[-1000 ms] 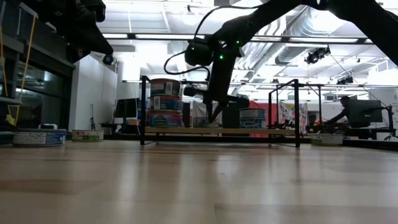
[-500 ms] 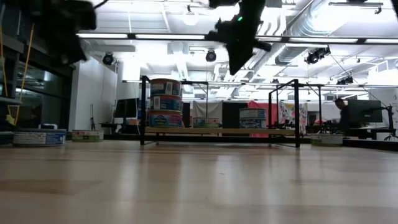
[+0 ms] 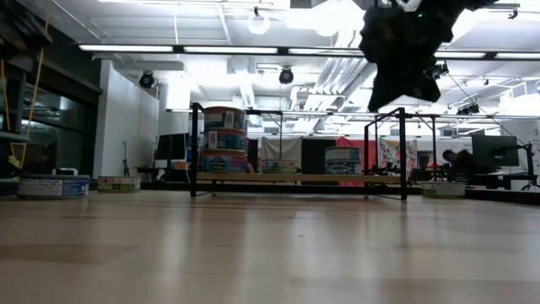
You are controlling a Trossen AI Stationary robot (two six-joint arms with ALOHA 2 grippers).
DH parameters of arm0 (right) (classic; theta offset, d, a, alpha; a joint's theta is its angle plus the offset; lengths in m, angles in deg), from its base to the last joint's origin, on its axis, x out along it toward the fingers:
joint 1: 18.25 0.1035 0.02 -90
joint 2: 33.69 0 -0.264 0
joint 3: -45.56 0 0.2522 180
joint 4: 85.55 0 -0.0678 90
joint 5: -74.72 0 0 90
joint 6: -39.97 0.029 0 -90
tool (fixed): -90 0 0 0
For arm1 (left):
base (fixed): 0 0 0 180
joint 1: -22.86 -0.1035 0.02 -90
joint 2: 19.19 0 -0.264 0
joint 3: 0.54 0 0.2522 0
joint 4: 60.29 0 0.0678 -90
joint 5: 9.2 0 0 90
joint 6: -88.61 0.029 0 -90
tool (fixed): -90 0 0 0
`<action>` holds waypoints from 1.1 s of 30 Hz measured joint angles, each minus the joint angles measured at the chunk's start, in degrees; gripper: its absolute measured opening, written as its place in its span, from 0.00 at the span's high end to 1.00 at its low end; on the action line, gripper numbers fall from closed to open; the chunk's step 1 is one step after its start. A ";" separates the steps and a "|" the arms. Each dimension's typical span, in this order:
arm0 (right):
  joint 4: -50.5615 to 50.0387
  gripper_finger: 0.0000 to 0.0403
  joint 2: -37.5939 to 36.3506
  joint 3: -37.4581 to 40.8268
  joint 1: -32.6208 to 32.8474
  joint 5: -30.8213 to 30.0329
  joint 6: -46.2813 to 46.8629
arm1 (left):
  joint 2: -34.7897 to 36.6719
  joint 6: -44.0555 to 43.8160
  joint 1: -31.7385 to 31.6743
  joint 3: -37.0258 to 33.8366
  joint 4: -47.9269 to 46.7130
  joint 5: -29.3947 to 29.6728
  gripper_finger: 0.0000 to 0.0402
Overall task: Stack canned seafood by type on shelf
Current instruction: Put the green white tuna can on the shelf
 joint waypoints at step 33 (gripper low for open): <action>8.15 1.00 -8.07 10.51 10.60 10.51 -8.01 | -47.36 12.25 3.60 17.94 11.57 12.09 1.00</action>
